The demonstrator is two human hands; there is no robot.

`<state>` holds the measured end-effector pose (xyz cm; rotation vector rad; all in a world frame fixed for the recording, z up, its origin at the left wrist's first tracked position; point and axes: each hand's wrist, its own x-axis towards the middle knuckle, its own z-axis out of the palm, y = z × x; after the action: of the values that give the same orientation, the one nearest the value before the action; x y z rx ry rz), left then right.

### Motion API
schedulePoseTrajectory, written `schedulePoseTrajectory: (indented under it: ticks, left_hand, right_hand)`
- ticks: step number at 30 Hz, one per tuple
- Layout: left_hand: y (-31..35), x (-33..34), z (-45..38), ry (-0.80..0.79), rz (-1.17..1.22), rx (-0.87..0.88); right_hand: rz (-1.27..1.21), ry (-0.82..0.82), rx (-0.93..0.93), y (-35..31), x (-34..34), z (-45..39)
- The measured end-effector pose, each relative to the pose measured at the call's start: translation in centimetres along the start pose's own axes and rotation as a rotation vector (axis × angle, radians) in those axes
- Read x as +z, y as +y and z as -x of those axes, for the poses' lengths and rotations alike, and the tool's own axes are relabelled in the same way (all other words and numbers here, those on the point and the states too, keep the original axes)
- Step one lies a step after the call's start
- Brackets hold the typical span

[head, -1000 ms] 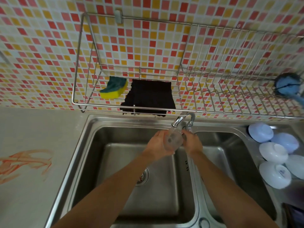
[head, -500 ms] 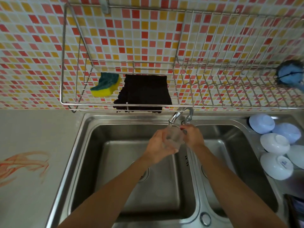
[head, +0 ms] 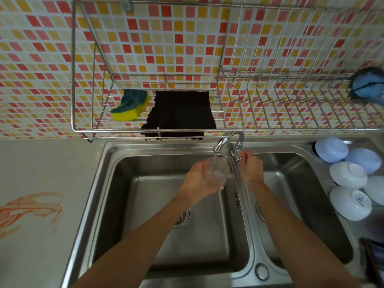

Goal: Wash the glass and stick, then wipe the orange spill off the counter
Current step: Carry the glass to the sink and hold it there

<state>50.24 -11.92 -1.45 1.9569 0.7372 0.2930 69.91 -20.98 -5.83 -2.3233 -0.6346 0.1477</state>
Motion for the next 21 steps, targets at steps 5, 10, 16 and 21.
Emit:
schedulePoseTrajectory:
  ticks: [5, 10, 16, 21]
  left_hand:
    - [0.3, -0.7, 0.0, -0.001, -0.014, 0.028]
    - [-1.0, -1.4, 0.7, 0.016, -0.035, 0.022]
    - [-1.9, -1.3, 1.4, 0.116, 0.006, -0.017]
    - [-2.3, -1.1, 1.7, 0.105, 0.01, -0.033]
  right_hand:
    - [-0.045, 0.015, 0.011, 0.0, 0.1, 0.4]
    - [-0.102, 0.109, 0.054, -0.3, -0.6, 2.9]
    - [-0.117, 0.139, 0.115, 3.1, 0.4, 8.8]
    - [-0.13, 0.138, 0.155, 4.3, 0.4, 12.3]
